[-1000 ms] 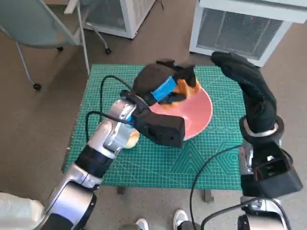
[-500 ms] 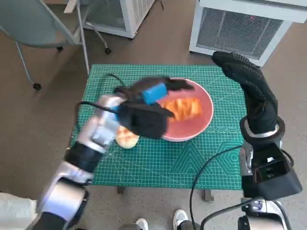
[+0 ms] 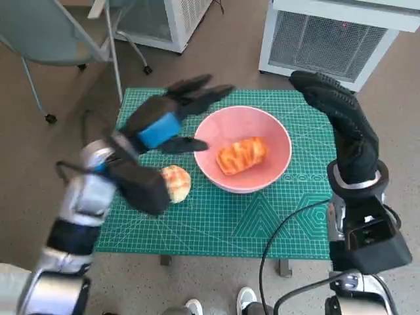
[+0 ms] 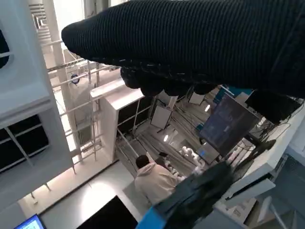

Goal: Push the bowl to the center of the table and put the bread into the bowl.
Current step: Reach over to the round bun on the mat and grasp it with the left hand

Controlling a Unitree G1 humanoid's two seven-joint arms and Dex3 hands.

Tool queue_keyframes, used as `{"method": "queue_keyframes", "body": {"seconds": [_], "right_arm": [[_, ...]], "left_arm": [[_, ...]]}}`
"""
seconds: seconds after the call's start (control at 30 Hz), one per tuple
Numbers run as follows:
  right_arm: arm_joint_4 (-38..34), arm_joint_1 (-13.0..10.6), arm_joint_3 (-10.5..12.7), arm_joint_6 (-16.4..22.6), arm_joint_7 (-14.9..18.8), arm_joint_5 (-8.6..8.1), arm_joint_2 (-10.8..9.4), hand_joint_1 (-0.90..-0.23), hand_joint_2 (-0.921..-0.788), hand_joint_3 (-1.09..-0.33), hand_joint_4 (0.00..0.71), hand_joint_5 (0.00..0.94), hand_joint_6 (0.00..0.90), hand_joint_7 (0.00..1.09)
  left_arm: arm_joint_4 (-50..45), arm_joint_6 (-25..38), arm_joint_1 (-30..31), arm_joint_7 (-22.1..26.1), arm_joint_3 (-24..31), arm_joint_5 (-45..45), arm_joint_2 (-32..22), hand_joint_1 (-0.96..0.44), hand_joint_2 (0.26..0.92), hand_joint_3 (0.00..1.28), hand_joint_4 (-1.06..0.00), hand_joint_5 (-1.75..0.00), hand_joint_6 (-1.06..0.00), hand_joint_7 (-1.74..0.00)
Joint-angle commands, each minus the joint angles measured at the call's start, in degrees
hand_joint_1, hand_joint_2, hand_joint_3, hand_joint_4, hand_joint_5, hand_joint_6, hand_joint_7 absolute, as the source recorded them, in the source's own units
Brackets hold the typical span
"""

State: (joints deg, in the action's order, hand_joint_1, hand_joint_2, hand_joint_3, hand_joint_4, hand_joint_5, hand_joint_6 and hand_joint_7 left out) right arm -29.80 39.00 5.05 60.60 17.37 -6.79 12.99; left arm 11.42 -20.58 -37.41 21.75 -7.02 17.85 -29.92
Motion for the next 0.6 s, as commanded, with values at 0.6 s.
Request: {"method": "queue_keyframes", "body": {"seconds": [0.6], "right_arm": [[-2.9, 0.4, -0.8, 0.8, 0.7, -1.59, -0.5, -0.558, -0.921, -0.804, 0.271, 0.001, 0.092, 0.46]], "left_arm": [[-6.0, 3.1, 13.2, 6.5, 6.3, -5.1, -9.4, -0.33, 0.882, 0.0, -0.3, 0.0, -0.43, -0.02]]}}
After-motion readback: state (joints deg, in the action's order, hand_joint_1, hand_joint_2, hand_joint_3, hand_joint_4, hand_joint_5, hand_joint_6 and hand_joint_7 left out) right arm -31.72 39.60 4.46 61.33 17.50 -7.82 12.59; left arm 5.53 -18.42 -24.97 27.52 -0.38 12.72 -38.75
